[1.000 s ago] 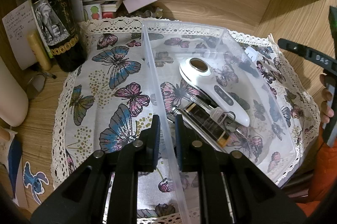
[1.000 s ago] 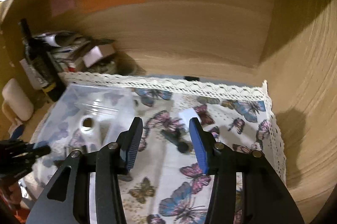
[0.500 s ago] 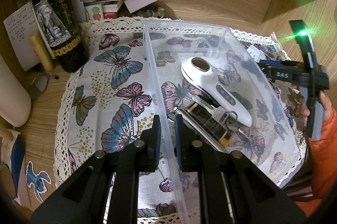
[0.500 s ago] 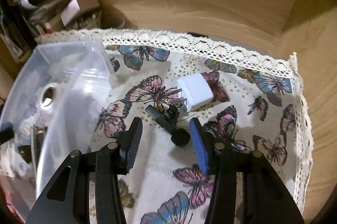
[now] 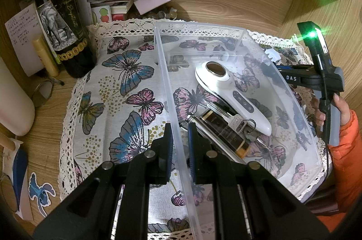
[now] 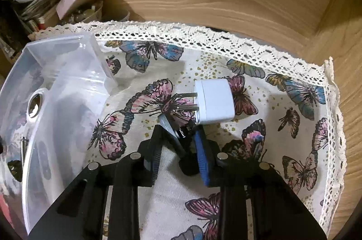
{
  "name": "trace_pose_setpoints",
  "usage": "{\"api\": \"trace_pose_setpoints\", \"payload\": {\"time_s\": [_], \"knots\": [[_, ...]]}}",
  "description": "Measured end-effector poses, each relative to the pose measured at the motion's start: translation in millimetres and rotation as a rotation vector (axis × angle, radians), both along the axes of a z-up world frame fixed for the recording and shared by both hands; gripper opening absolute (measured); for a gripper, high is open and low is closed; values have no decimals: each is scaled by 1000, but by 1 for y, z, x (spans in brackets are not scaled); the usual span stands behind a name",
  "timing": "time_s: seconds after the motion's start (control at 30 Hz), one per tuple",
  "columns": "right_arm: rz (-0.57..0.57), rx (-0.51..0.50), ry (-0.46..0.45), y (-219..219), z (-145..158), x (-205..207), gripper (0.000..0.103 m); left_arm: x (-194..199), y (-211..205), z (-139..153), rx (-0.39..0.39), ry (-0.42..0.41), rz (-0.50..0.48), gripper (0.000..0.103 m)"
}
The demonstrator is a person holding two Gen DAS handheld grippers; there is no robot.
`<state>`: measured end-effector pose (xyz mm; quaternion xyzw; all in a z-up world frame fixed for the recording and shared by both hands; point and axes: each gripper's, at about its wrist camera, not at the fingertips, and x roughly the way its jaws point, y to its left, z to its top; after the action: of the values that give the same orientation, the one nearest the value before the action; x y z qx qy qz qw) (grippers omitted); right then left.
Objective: Organize rigid objects
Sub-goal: 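Grasp the black gadget with round knob with the right tool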
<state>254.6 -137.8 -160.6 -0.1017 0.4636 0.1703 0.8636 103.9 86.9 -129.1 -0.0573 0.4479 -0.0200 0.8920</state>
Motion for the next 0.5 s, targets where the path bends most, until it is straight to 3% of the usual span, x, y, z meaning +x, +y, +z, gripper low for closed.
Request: {"api": "trace_pose_setpoints", "payload": {"time_s": [0.5], "knots": [[100, 96, -151, 12, 67, -65, 23, 0, 0, 0, 1, 0, 0, 12]]}}
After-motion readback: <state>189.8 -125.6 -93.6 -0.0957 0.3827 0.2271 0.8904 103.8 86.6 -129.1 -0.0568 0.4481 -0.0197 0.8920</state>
